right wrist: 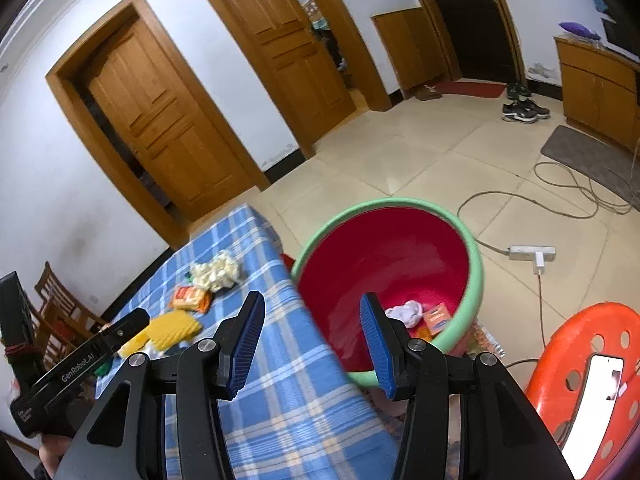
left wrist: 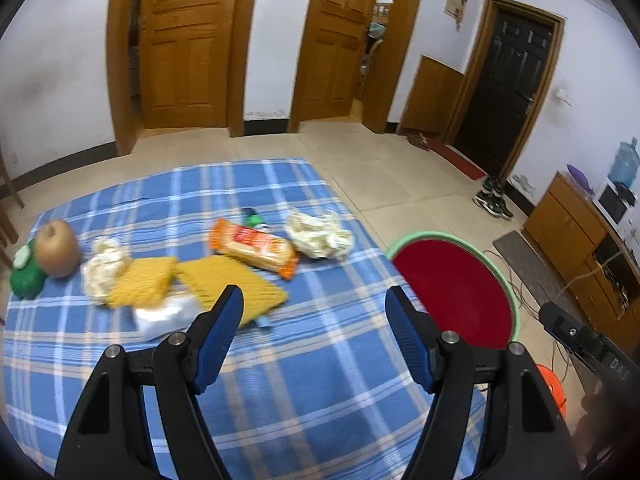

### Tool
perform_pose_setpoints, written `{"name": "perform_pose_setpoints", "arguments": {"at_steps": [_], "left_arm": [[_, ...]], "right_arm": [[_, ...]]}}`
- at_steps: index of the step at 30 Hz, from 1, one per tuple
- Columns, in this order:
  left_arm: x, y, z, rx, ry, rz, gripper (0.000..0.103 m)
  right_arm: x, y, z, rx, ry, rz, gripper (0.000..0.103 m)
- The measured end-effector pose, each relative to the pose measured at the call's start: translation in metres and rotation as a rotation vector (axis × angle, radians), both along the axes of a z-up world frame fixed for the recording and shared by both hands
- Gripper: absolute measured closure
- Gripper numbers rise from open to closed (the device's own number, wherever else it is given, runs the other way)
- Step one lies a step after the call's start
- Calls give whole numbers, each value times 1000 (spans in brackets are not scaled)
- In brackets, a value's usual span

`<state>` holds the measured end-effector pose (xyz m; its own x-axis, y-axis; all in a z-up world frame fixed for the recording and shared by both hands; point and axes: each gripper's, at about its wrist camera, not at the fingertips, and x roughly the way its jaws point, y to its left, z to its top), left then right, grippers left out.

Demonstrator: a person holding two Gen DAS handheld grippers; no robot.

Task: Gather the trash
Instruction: 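Move both open tools back over the table items, then grasp the crumpled white paper with the left tool while the right tool grasps crumpled cream paper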

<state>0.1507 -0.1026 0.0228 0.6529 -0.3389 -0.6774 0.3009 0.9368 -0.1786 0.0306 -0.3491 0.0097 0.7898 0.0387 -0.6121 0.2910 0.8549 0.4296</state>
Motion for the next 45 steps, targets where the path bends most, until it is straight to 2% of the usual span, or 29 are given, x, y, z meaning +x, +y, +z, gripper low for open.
{"name": "perform_pose_setpoints", "arguments": {"at_steps": [8, 18, 24, 26, 35, 45], "left_arm": [[5, 66, 10, 35, -38, 124, 30], [35, 135, 3, 77, -24, 269, 30], [61, 151, -19, 68, 24, 297, 30], [71, 155, -29, 60, 46, 303, 30], [100, 168, -64, 27, 110, 347, 30], [105, 171, -85, -21, 119, 335, 30]], "right_arm": [[23, 37, 10, -17, 11, 97, 52], [74, 84, 11, -56, 36, 219, 52], [109, 97, 4, -67, 53, 254, 52], [120, 99, 0, -70, 60, 262, 48], [172, 107, -31, -74, 116, 279, 46], [211, 108, -60, -95, 172, 281, 46]]}}
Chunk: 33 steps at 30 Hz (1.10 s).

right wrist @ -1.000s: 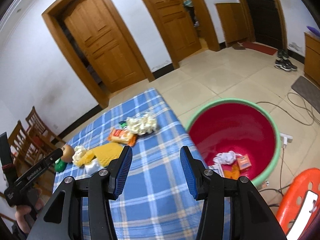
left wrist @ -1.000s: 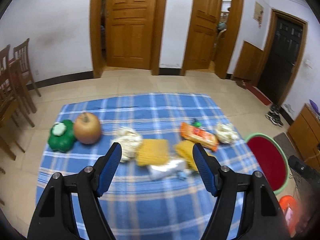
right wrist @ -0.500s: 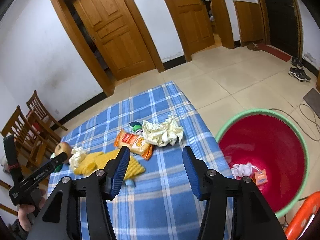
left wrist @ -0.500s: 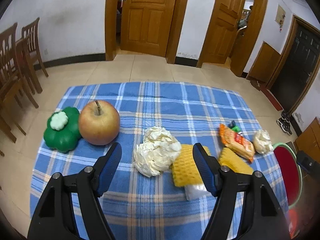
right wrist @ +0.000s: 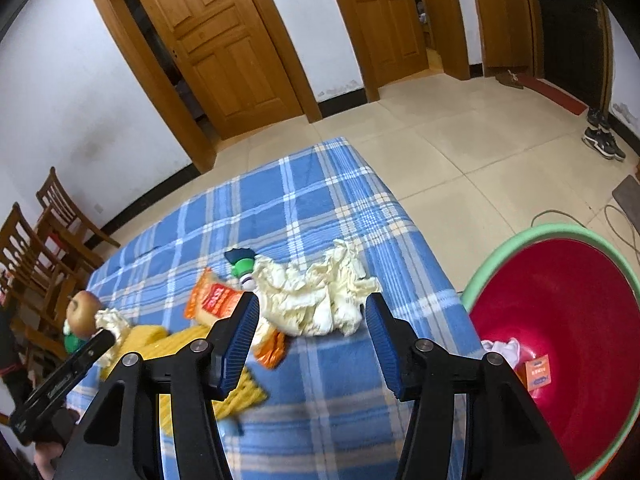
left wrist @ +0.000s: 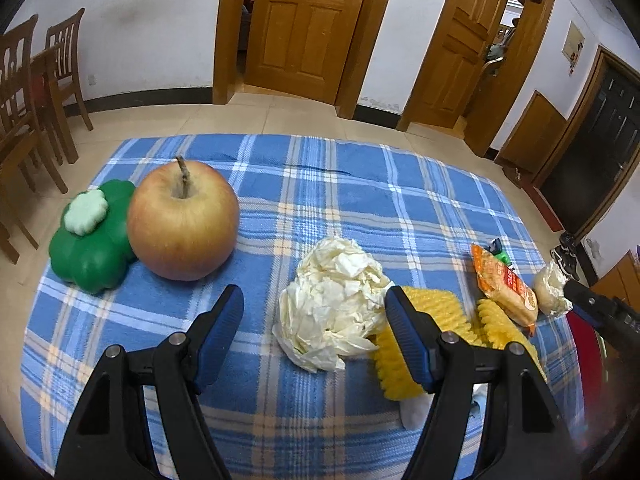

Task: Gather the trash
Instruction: 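Grasp the crumpled white paper with the left tool while the right tool grasps crumpled cream paper, then carry both crumpled papers over the red bucket and begin opening the right tool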

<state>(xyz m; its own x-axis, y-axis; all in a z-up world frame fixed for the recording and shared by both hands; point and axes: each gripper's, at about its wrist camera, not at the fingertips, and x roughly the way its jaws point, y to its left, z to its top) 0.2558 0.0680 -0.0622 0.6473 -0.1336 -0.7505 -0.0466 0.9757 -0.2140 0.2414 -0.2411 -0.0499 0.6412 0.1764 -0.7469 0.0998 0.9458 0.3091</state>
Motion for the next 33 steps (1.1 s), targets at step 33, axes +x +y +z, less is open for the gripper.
{"name": "perform_pose_setpoints", "arguments": {"at_steps": [33], "left_arm": [[-44, -3, 41, -68, -70, -17, 56]], "right_arm": [[-42, -1, 19, 105, -85, 29, 70]]}}
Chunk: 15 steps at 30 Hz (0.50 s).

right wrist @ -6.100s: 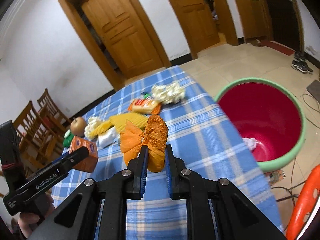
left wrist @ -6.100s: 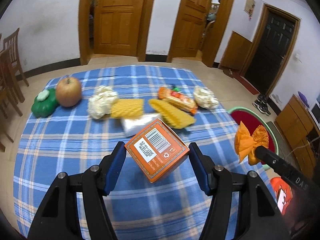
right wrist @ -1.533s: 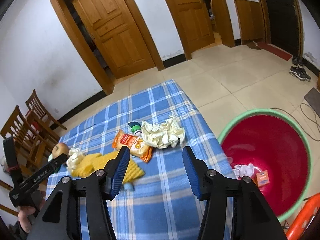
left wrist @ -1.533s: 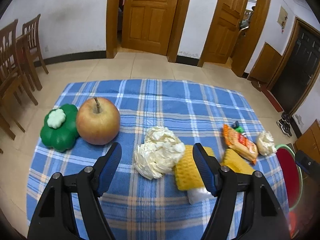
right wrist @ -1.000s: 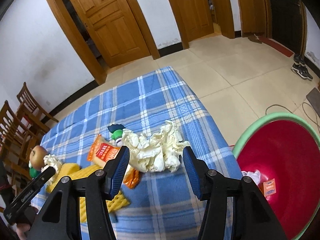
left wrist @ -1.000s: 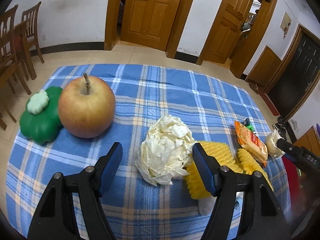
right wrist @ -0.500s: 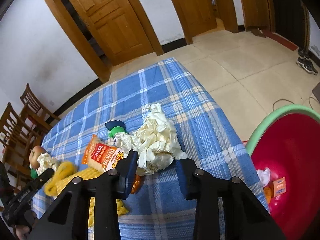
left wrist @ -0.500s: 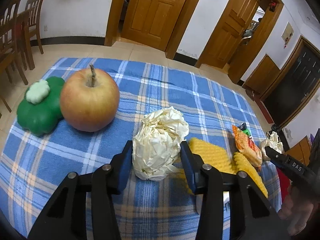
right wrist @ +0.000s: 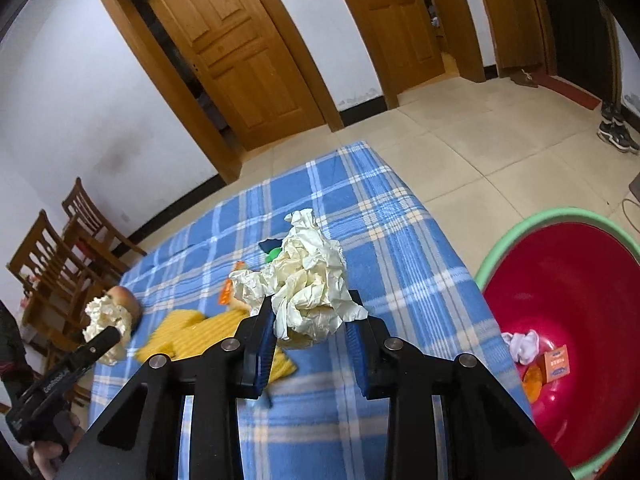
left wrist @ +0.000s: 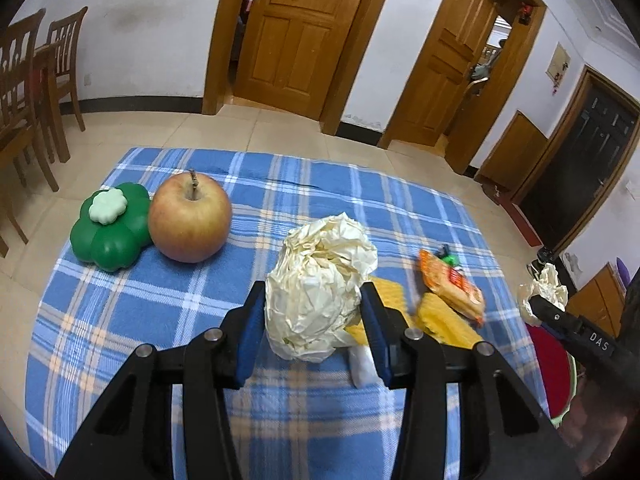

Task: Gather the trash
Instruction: 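Carry both crumpled papers over the red bucket and begin opening the right tool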

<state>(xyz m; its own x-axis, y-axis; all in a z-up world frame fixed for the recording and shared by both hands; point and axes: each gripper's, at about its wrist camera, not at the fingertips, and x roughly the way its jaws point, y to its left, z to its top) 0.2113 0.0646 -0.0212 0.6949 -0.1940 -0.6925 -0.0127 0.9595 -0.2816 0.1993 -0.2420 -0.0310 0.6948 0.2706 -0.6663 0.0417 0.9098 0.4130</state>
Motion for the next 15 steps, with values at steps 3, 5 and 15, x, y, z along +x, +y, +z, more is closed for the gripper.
{"name": "perform_pose_setpoints", "arguments": {"at_steps": [3, 5, 15], "left_arm": [[-9, -6, 5, 2, -7, -13, 56], [-15, -10, 8, -2, -11, -23, 56], [-47, -39, 27, -5, -40, -81, 56]], "right_arm": [[-14, -5, 10, 5, -17, -9, 70], [-25, -8, 16, 5, -28, -16, 70], [-84, -34, 48, -8, -87, -83, 70]]}}
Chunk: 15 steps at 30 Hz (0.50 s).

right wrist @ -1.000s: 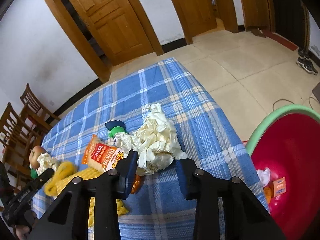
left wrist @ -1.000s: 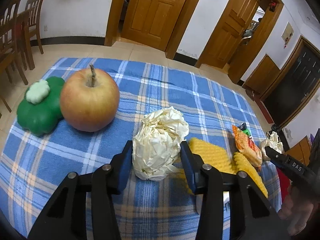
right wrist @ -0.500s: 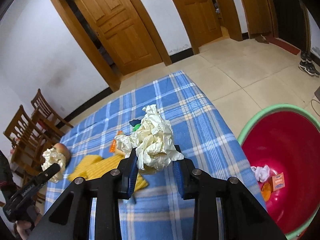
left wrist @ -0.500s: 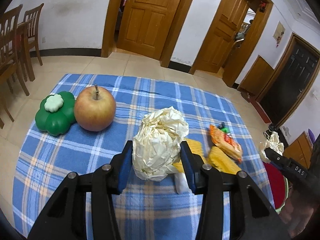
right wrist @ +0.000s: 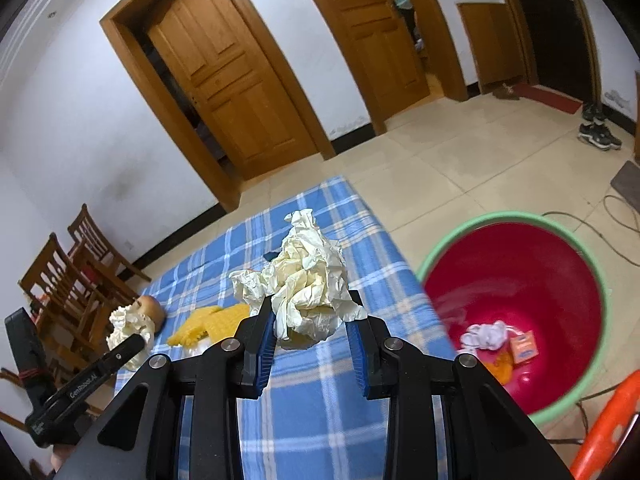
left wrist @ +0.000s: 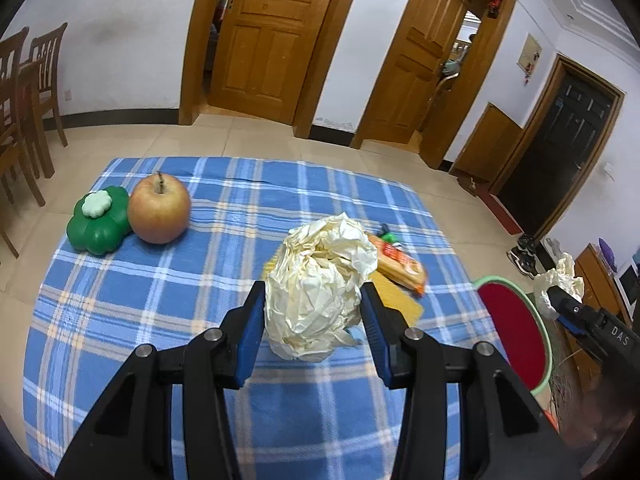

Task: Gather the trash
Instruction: 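Carry both crumpled papers over the red bucket and begin opening the right tool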

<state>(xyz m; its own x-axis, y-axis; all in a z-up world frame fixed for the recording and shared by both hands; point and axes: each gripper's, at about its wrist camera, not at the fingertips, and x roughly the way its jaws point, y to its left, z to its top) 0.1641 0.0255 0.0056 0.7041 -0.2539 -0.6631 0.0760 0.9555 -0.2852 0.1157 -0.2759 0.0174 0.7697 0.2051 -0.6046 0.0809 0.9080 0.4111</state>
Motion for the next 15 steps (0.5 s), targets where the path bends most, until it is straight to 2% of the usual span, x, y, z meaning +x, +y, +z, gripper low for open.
{"name": "perform_pose_setpoints", "arguments": {"at_steps": [7, 15], "left_arm": [[-18, -30, 12, 9, -18, -60, 56], [-30, -70, 16, 23, -24, -134, 56]], "right_arm": [[-32, -26, 6, -7, -12, -69, 70], [-53, -59, -6, -2, 12, -134, 70]]}}
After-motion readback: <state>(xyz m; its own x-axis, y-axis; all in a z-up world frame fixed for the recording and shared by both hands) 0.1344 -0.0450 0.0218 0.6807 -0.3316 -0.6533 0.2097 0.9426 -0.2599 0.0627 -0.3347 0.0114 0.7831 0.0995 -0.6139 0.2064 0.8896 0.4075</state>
